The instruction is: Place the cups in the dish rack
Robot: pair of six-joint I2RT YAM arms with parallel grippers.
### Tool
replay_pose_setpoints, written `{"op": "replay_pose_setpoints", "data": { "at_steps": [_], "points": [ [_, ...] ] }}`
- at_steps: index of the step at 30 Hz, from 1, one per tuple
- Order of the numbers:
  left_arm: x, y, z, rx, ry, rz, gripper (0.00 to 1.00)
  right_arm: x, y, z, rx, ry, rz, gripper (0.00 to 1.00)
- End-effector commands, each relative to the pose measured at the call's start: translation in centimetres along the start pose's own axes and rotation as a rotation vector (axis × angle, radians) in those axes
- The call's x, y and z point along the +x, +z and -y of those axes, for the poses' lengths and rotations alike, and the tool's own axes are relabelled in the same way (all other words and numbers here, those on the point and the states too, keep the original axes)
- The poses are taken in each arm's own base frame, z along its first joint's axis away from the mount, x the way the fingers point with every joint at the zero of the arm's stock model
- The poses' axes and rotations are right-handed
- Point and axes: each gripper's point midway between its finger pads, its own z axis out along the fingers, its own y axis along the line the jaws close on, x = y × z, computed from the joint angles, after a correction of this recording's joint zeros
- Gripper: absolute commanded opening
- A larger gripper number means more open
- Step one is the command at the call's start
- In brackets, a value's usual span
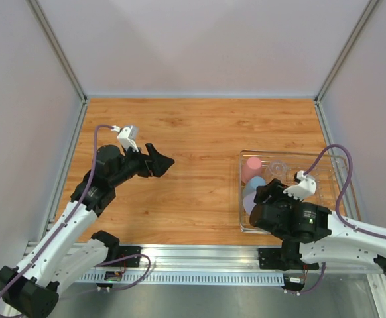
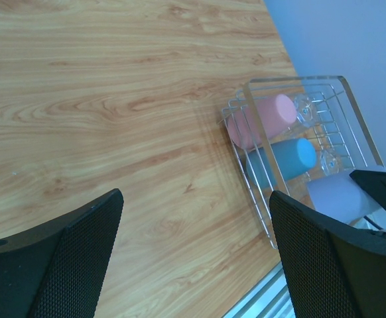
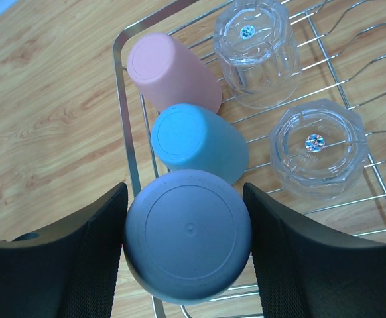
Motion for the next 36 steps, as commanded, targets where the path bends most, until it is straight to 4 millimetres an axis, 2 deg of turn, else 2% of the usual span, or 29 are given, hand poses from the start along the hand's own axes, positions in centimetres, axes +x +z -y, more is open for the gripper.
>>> {"op": "replay_pose_setpoints", "data": {
  "at_steps": [1, 7, 14, 16, 18, 25, 28, 36],
  "points": [
    [-1.3, -0.1, 1.2, 0.043, 0.02, 0.038, 1.0, -1.0, -0.3, 5.3, 0.149, -0.291, 0.016, 0.01],
    [-2.2, -0.3, 1.1, 0.018, 0.053, 0.062, 1.0, 0.7, 0.0, 4.3, 0.212, -0.438, -0.004, 0.01],
    [-1.8, 0.6, 0.8, 0.025, 0.046, 0.051, 1.0, 0.5, 0.0, 4.5, 0.206, -0.415, -0.001, 0.01],
    [-1.7, 0.8, 0.9, 0.033, 0.044, 0.049, 1.0, 0.7, 0.0, 4.3, 0.214, -0.433, -0.001, 0.04],
    [-1.6, 0.8, 0.9, 0.038, 0.044, 0.046, 1.0, 1.0, 0.1, 4.1, 0.233, -0.474, -0.006, 0.08],
    [-1.7, 0.4, 1.0, 0.041, 0.053, 0.063, 1.0, 2.7, 0.4, 2.5, 0.313, -0.657, -0.015, 0.04],
    [-1.5, 0.0, 0.9, 0.036, 0.057, 0.065, 1.0, 2.5, 0.4, 2.7, 0.304, -0.631, -0.016, 0.03],
    [-1.6, -0.1, 0.8, 0.03, 0.064, 0.073, 1.0, 0.3, -0.1, 4.7, 0.183, -0.38, -0.002, 0.01]
  ]
}}
